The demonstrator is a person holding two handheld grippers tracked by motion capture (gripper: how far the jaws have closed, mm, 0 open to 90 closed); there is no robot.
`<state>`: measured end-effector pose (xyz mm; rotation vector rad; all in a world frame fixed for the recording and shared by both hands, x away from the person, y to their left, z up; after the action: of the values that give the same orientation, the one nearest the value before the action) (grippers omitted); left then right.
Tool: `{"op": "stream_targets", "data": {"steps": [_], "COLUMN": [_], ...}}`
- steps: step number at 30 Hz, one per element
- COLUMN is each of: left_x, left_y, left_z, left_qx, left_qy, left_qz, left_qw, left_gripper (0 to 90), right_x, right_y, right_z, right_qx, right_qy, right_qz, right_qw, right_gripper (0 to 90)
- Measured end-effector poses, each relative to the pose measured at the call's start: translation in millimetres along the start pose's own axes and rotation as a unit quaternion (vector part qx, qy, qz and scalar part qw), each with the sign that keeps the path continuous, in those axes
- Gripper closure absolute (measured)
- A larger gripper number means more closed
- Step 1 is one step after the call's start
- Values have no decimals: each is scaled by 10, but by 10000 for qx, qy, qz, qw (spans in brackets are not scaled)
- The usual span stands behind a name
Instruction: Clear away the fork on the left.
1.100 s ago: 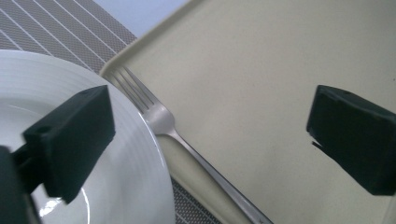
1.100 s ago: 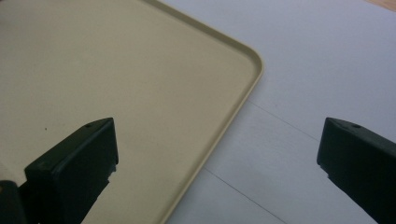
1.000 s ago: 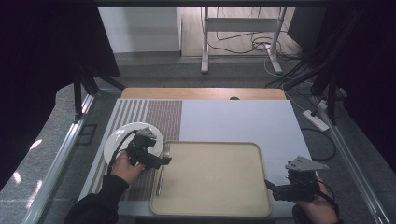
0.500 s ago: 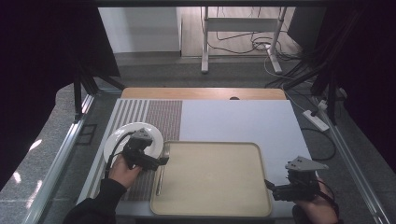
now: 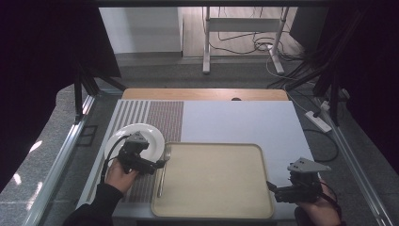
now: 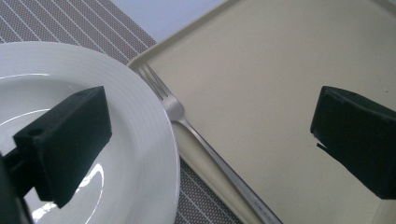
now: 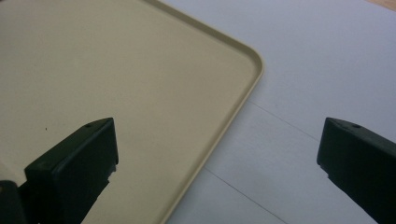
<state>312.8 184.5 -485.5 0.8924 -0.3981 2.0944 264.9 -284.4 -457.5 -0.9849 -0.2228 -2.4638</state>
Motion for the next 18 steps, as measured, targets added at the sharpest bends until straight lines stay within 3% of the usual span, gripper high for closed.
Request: {"op": "stream_targets", "data": {"steps": [18], "left_x": [169], "left_y": [-6], "left_z": [-179], "left_qx": [256], "left_qy": [71], "left_qz": [61], "left_qw": [9996], "left_gripper": [0], "right_x": [1], "right_y": [1], "right_z": [0], "right_qx": [1], "right_qy": [-8], "right_qz": [-4], "right_qw": [10000], "right_gripper": [0]}}
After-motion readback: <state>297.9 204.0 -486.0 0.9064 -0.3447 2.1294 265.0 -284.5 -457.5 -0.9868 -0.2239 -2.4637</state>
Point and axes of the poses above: each handheld gripper's, and its own axes: x roughly backward along the jaws, z roughly out of its top, y roughly to its right, the point moved 3 cm from there along -x, roughly forward along the jaws, and after that the axes turned 11 degrees about -x, right-handed, at the moved point
